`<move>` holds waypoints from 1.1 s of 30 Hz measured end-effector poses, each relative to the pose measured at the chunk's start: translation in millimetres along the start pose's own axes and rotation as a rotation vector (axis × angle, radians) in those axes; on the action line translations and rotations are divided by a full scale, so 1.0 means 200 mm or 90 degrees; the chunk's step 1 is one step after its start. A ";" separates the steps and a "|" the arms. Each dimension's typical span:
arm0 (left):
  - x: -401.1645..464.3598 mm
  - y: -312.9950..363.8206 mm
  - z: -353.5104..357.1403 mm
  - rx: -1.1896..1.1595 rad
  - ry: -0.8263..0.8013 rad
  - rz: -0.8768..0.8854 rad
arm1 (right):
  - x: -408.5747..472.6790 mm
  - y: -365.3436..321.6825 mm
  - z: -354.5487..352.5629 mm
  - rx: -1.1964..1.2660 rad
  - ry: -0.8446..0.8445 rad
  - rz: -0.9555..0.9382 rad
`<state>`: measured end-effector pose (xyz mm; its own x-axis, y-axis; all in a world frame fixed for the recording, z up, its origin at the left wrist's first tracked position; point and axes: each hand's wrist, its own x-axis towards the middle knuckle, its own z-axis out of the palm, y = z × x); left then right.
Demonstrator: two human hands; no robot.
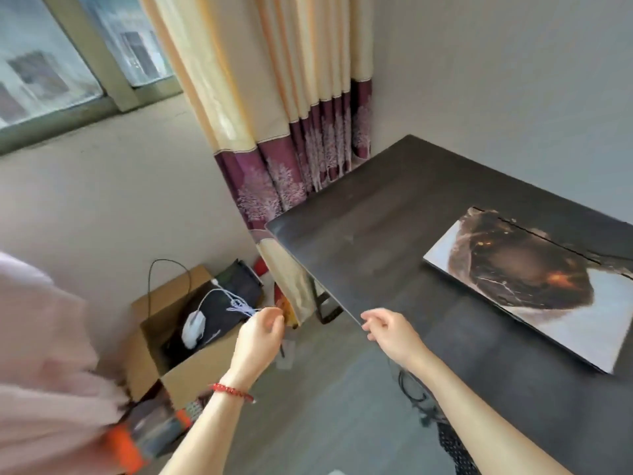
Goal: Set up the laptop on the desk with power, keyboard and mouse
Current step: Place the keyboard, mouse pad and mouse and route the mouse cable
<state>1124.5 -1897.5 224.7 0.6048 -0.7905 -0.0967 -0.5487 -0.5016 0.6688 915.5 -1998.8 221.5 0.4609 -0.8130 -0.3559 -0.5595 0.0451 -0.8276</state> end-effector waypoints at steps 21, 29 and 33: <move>0.72 -1.55 -0.30 -0.102 -0.031 -0.438 | 1.31 -0.43 1.58 -0.272 -0.156 0.021; 1.38 -2.03 -0.02 -0.025 -0.007 -0.574 | 1.98 -0.29 1.96 -0.492 -0.092 -0.069; 1.50 -2.25 0.12 -0.012 -0.075 -0.613 | 2.19 -0.12 2.02 -0.407 -0.162 0.078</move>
<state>1539.7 -1916.9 -122.9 0.7275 -0.0744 -0.6821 0.1613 -0.9477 0.2755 1408.3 -2121.3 -89.3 0.4715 -0.6590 -0.5861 -0.8777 -0.2858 -0.3847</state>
